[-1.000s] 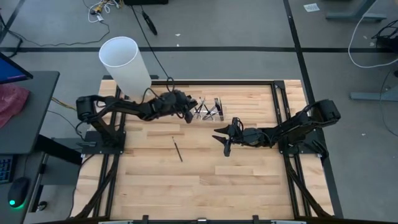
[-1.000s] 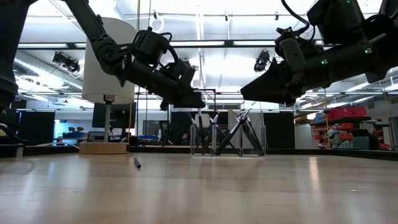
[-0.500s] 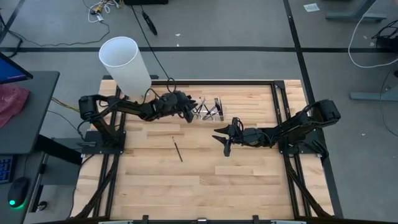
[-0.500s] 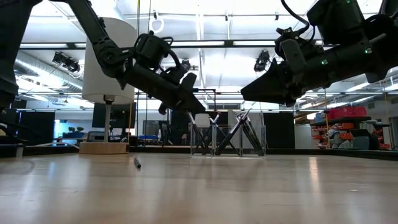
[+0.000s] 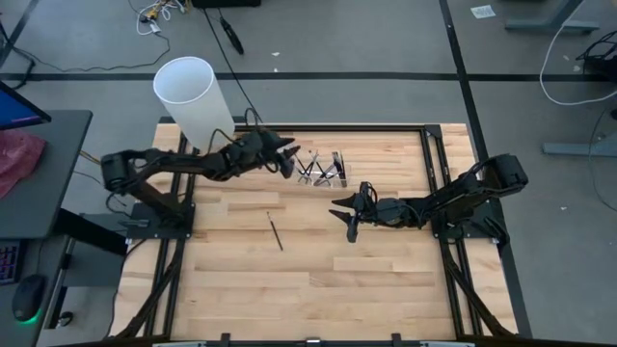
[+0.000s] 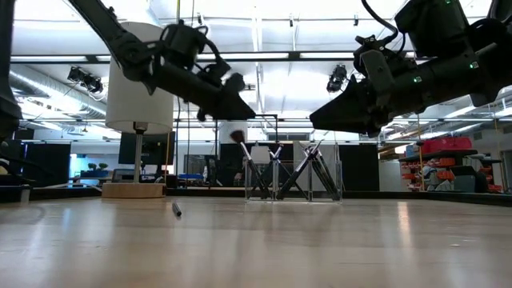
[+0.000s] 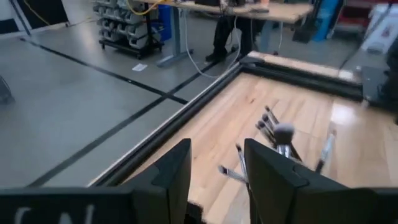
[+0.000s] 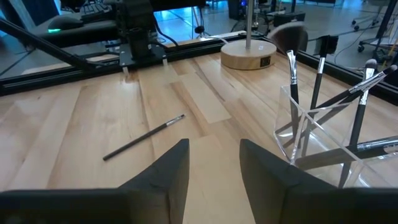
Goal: Put items in baskets/containers
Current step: Put the black liner brush into the transparent organizer
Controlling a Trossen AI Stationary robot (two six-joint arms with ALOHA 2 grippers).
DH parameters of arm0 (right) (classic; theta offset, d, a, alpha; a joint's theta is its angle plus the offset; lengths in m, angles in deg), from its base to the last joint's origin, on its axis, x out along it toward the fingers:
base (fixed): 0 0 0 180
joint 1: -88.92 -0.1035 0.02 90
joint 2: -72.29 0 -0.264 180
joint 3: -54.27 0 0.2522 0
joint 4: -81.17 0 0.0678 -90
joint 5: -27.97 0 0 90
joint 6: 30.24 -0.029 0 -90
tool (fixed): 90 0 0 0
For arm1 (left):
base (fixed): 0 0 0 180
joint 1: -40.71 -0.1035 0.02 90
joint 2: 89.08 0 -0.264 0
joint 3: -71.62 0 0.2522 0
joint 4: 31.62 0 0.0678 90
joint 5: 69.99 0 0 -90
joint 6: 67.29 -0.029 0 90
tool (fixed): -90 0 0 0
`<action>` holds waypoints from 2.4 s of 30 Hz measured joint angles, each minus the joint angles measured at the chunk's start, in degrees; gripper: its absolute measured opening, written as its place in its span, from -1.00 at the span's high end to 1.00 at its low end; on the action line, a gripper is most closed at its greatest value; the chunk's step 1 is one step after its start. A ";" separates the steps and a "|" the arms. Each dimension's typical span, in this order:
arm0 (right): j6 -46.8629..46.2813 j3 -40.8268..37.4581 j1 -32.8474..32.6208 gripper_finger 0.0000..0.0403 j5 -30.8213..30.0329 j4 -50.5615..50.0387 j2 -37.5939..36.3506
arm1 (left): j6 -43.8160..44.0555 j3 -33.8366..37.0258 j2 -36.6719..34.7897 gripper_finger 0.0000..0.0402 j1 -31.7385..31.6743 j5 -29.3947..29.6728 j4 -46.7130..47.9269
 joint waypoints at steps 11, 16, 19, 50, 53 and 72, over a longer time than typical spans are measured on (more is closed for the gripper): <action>-0.38 0.00 0.02 0.30 0.14 -0.11 0.00 | -4.33 -0.04 -12.81 0.33 13.81 3.34 31.95; 0.05 0.00 0.02 0.30 0.40 -0.07 0.00 | 4.07 -0.02 -12.95 0.36 24.74 9.35 43.61; 0.21 0.00 0.02 0.30 0.64 -0.07 0.00 | 12.76 0.00 -11.99 0.36 31.41 15.34 47.89; 2.30 0.04 0.02 0.30 0.71 0.57 4.19 | 60.50 -0.18 14.18 -0.32 44.01 33.81 47.93; 1.41 0.04 0.04 0.30 0.70 1.16 5.56 | 60.05 -0.26 14.16 -0.25 44.03 33.18 49.64; 1.49 0.02 0.04 0.30 0.66 6.26 7.54 | 63.38 0.09 -4.97 -0.05 51.21 13.14 69.62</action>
